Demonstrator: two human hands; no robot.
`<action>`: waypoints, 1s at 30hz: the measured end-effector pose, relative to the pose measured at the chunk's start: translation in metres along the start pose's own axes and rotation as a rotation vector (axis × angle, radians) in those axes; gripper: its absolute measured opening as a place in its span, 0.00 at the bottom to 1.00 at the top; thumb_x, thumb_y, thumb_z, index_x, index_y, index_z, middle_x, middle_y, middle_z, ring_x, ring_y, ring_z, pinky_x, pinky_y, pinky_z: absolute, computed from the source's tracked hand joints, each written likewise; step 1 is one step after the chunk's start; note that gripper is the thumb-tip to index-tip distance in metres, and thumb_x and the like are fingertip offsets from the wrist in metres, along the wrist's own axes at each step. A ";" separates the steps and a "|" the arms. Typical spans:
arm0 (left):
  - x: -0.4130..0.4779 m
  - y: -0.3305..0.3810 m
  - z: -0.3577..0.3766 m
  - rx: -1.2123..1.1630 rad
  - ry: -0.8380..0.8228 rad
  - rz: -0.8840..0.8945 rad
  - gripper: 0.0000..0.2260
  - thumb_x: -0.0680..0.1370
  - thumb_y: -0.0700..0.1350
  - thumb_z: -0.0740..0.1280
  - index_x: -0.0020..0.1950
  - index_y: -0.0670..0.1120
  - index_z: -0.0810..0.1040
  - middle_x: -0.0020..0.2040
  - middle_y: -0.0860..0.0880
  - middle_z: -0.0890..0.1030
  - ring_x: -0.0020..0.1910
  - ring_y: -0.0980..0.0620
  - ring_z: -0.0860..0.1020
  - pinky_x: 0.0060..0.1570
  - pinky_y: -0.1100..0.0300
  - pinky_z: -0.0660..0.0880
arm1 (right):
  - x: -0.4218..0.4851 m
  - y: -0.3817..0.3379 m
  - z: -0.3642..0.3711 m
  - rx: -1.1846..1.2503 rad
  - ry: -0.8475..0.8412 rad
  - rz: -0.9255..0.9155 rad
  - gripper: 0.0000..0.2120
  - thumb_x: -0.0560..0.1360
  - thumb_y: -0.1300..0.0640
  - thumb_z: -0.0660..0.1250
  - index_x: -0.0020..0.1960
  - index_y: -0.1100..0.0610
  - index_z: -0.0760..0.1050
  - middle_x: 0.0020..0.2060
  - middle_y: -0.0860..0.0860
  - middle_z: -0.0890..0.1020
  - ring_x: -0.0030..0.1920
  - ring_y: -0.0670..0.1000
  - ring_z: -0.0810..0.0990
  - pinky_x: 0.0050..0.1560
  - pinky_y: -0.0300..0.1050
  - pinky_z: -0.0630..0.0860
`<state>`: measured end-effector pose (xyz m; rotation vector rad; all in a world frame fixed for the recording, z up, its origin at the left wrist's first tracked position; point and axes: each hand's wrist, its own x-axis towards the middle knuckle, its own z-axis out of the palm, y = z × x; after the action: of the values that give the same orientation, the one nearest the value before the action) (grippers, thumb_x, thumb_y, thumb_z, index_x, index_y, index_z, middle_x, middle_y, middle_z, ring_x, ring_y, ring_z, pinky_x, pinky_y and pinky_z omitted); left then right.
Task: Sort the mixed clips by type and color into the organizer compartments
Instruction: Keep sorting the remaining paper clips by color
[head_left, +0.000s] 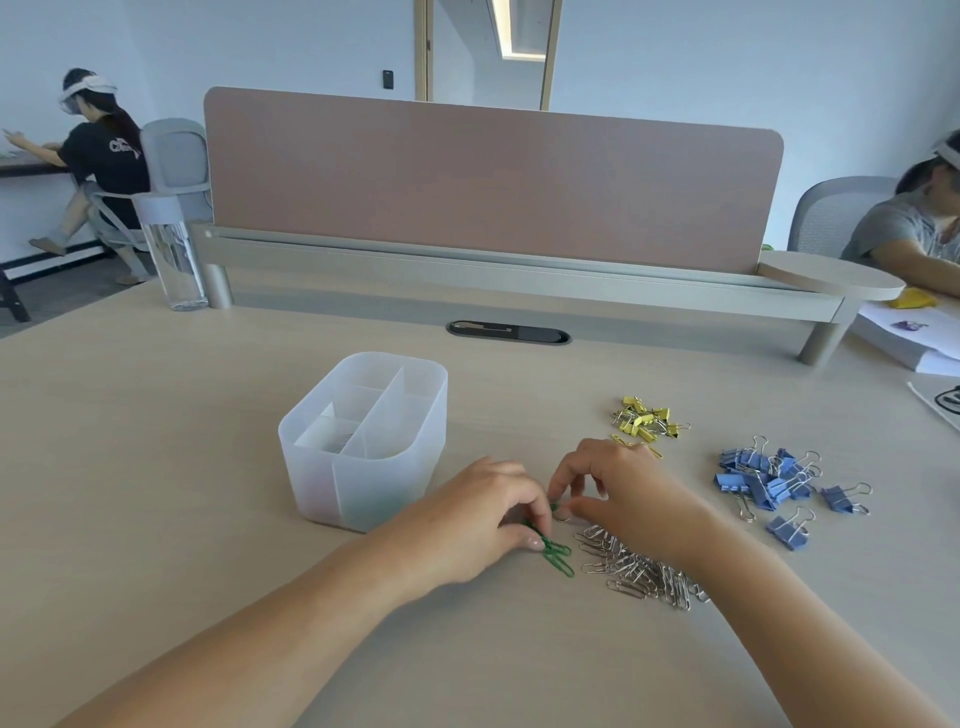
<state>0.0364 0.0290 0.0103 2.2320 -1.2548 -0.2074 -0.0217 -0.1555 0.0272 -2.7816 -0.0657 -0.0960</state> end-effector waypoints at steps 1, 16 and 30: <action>0.000 0.000 0.000 0.007 0.002 -0.004 0.01 0.76 0.48 0.71 0.46 0.54 0.80 0.45 0.58 0.74 0.48 0.63 0.69 0.47 0.69 0.66 | 0.000 -0.001 0.001 -0.016 -0.001 -0.001 0.08 0.73 0.54 0.71 0.43 0.41 0.78 0.40 0.40 0.75 0.38 0.35 0.69 0.48 0.38 0.59; -0.002 0.004 -0.013 0.092 -0.076 -0.188 0.03 0.77 0.45 0.70 0.46 0.53 0.79 0.40 0.57 0.77 0.39 0.59 0.74 0.39 0.62 0.72 | -0.003 -0.001 -0.006 -0.136 -0.124 0.015 0.01 0.76 0.51 0.67 0.47 0.46 0.78 0.47 0.43 0.77 0.44 0.36 0.69 0.60 0.42 0.62; -0.007 0.016 -0.001 -0.061 -0.087 -0.030 0.09 0.74 0.44 0.73 0.53 0.52 0.81 0.40 0.57 0.82 0.42 0.60 0.76 0.43 0.67 0.71 | 0.003 0.005 -0.003 -0.182 -0.027 0.091 0.02 0.76 0.53 0.68 0.47 0.47 0.76 0.47 0.42 0.78 0.41 0.40 0.71 0.63 0.45 0.62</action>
<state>0.0207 0.0290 0.0191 2.2111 -1.2441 -0.3527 -0.0185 -0.1610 0.0291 -2.9625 0.0663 -0.0434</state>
